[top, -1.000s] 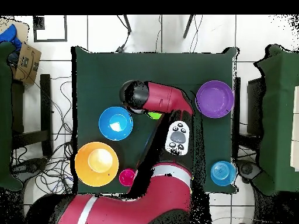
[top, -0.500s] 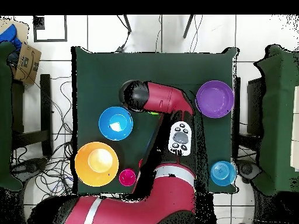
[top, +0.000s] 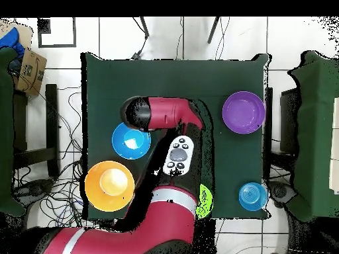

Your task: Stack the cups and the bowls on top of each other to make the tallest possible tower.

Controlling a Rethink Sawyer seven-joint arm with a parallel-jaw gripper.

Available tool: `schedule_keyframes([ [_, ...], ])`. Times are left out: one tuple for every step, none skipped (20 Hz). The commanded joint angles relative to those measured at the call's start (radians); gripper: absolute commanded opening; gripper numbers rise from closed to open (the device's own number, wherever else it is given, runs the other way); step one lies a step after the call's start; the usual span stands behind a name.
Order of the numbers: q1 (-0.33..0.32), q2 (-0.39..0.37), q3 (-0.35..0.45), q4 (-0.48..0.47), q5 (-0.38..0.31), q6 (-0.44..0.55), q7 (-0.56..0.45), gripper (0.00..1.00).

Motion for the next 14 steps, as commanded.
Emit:
schedule_keyframes([
  [0.019,0.065,0.016,-0.083,-0.108,0.100,-0.042,0.00],
  [0.020,0.066,0.015,-0.088,-0.110,0.112,-0.044,0.00],
  [0.020,0.067,0.014,-0.093,-0.112,0.124,-0.046,0.00],
  [0.017,0.067,0.019,-0.092,-0.109,0.130,-0.048,0.00],
  [0.012,0.065,0.027,-0.088,-0.106,0.134,-0.050,0.00],
  [0.010,0.066,0.029,-0.089,-0.106,0.136,-0.050,0.00],
  [0.009,0.068,0.028,-0.093,-0.109,0.138,-0.050,0.00],
  [0.008,0.069,0.029,-0.095,-0.110,0.141,-0.050,0.00],
  [0.006,0.069,0.030,-0.095,-0.111,0.142,-0.051,0.00],
  [0.005,0.070,0.032,-0.097,-0.111,0.145,-0.053,0.00],
  [0.005,0.070,0.031,-0.096,-0.112,0.146,-0.052,0.00],
  [0.005,0.071,0.030,-0.098,-0.112,0.152,-0.052,0.00],
  [0.006,0.072,0.029,-0.101,-0.113,0.157,-0.052,0.00],
  [0.006,0.073,0.028,-0.103,-0.113,0.163,-0.051,0.00],
])
